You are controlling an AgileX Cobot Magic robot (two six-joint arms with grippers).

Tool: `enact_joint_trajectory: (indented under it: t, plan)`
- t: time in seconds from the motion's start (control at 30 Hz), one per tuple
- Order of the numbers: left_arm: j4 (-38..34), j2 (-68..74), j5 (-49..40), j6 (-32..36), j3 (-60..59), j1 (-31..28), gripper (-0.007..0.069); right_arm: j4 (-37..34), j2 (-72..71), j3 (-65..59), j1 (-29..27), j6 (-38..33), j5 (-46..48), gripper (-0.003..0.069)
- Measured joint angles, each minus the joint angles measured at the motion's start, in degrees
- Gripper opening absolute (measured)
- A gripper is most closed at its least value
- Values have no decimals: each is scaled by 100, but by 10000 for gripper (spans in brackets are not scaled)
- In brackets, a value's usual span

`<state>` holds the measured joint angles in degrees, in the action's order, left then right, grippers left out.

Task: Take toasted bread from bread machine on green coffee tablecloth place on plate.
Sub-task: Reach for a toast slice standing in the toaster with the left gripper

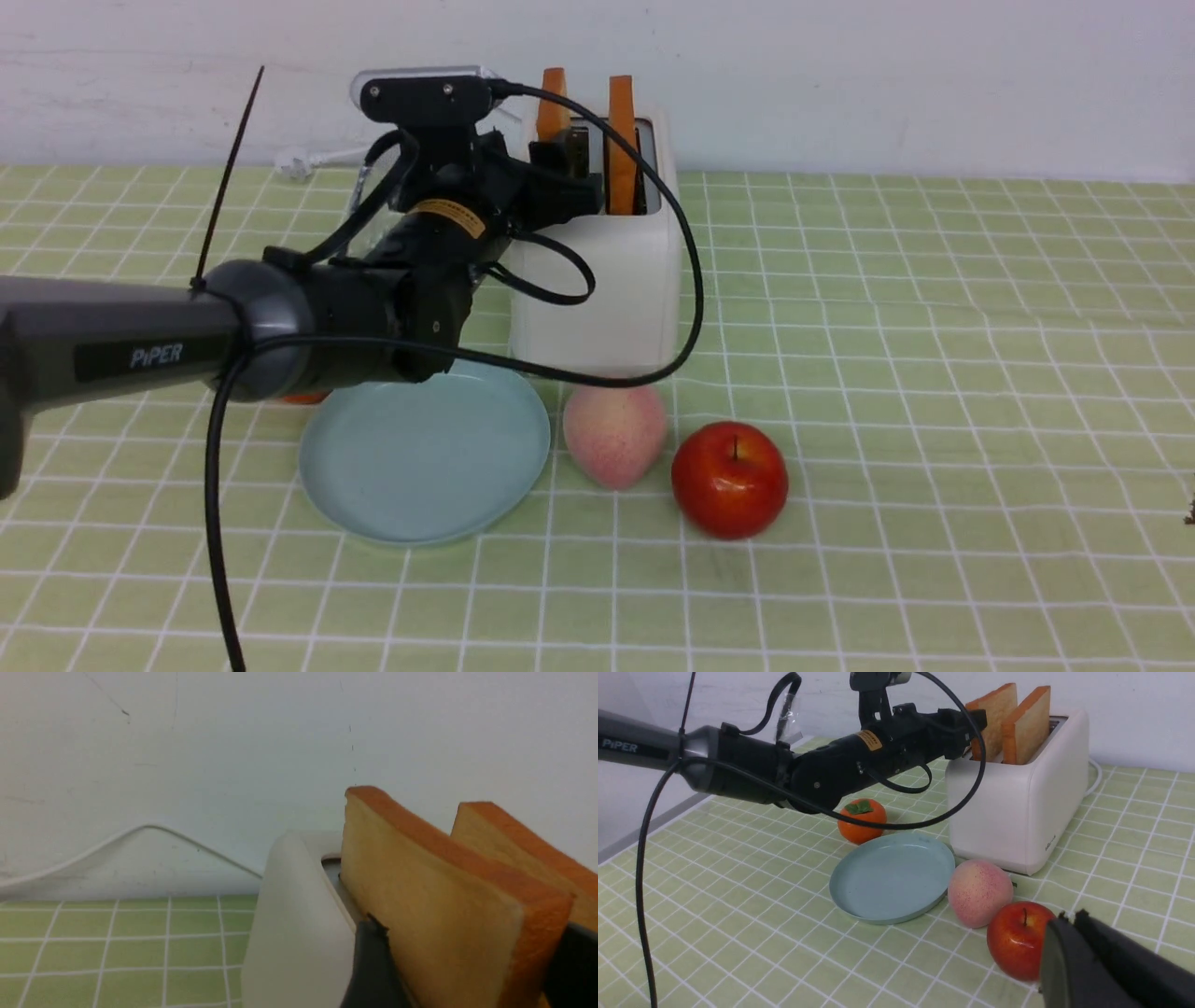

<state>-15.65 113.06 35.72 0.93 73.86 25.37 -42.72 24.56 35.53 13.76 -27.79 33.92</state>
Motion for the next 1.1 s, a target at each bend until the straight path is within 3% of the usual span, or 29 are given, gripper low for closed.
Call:
enact_joint_trajectory:
  t: [0.2, 0.33, 0.57, 0.9, 1.1]
  plan:
    - [263, 25, -78, -17, 53, 0, 404, -15, 0, 0, 0, 0, 6, 22]
    - [285, 25, -83, -93, 59, 0, 335, -15, 0, 0, 0, 0, 25, 25]
    - [309, 25, -242, -93, 86, 0, 61, -82, 0, 0, 0, -5, 76, 33]
    - [287, -484, -500, -93, 80, 0, 49, -154, 0, 0, 0, -5, 202, 33]
    - [294, -1985, -1263, -93, 80, 0, 49, -216, 0, 0, 0, -5, 196, 20]
